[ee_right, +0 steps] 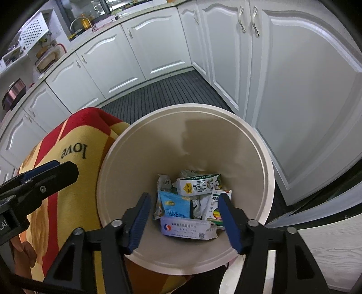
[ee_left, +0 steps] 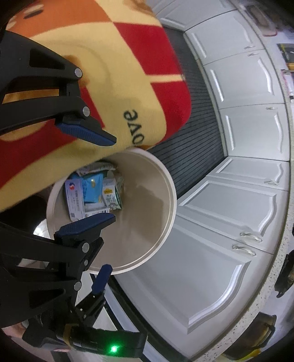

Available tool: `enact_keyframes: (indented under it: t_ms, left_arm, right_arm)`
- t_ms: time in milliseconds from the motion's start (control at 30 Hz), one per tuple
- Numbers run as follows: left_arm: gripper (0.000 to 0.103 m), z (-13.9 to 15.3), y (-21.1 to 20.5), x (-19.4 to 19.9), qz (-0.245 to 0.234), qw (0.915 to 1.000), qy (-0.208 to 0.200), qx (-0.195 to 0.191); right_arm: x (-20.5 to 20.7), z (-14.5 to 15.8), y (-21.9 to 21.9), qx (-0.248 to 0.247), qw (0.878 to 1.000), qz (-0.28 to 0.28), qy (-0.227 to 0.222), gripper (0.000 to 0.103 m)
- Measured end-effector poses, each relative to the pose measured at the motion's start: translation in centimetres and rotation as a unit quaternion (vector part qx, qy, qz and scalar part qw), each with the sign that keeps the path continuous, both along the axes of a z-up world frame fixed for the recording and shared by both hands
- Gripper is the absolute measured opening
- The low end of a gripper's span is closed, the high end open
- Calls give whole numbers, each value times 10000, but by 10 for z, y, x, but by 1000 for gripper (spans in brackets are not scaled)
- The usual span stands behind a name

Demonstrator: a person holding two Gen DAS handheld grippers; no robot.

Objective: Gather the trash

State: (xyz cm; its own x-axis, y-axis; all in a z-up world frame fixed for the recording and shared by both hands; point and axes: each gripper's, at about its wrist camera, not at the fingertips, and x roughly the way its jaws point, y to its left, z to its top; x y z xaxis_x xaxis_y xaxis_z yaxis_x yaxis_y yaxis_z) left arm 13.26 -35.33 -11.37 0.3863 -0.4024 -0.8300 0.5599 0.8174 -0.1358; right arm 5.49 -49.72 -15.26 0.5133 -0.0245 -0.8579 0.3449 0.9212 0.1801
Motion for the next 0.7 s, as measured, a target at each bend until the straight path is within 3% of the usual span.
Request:
enact_keyframes:
  t_ms: [267, 700]
  left_arm:
    - [60, 16, 29, -11, 274, 9991, -238, -203]
    - [60, 59, 64, -58, 396, 9942, -904, -424]
  right_arm:
    - [-17, 23, 15, -212, 9993, 35, -290, 64]
    - [-56, 85, 46, -783, 9926, 118, -926, 76]
